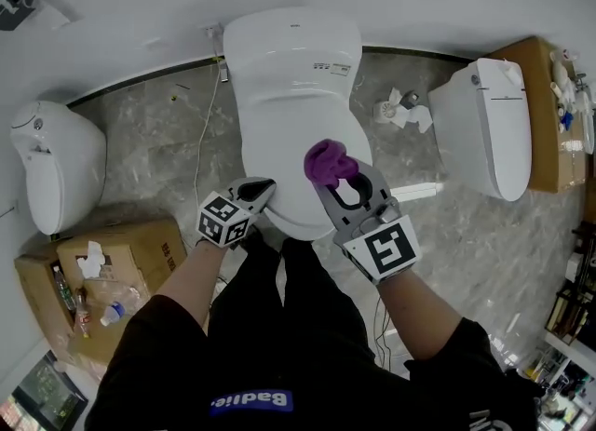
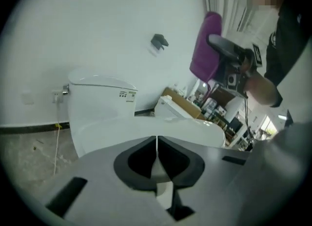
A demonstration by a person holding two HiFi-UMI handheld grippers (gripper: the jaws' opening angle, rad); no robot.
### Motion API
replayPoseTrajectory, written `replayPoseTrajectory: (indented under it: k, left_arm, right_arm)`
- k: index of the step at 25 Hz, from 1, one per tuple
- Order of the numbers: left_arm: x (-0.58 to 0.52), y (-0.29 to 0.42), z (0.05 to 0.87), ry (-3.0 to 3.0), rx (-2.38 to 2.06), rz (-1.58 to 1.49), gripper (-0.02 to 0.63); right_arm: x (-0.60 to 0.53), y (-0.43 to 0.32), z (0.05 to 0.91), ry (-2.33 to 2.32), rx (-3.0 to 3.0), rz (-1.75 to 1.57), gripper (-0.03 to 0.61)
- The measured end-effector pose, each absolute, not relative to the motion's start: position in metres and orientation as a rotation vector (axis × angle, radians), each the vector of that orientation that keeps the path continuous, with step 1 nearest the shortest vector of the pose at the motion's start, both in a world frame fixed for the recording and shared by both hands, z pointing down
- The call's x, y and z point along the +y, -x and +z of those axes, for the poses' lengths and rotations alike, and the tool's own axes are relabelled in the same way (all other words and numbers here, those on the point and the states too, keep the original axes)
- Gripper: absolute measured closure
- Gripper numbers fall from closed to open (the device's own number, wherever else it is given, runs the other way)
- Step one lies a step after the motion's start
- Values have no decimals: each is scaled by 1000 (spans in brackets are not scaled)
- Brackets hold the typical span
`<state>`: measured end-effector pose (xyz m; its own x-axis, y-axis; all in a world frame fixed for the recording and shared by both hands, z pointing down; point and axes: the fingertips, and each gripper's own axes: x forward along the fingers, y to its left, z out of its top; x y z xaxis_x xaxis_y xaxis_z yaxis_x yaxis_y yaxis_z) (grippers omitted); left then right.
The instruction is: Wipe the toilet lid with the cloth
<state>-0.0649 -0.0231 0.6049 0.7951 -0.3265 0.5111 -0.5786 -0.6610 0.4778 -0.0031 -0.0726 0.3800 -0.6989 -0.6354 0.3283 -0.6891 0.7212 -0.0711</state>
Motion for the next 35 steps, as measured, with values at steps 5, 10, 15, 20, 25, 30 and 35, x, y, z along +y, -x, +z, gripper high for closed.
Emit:
replayPoseTrajectory:
  k: [5, 10, 15, 20, 25, 30, 35]
  left_arm:
    - [-16, 63, 613, -2358, -686, 433, 595]
    - [0, 60, 626, -2350, -656, 447, 597]
    - [12, 59, 638, -2322, -653, 408, 597]
    - [6, 58, 627, -2352, -678, 420, 597]
    - [-26, 74, 600, -2381, -757, 355, 597]
    - [-60, 96, 596, -2363, -855, 315, 597]
    - [-75, 125, 611, -2303, -970, 320, 597]
  right_arm:
    - [-65, 11, 425, -1076, -2583, 328, 480]
    - [-63, 15, 456, -1056, -2557, 375, 480]
    - [-69, 23, 484, -967, -2530, 380, 480]
    - [-90, 36, 512, -861, -2486, 351, 480]
    - [-128, 57, 542, -704, -2432, 228, 480]
    - [-171, 78, 604, -498, -2277, 33, 480]
    - [-198, 93, 686, -334, -2081, -63, 480]
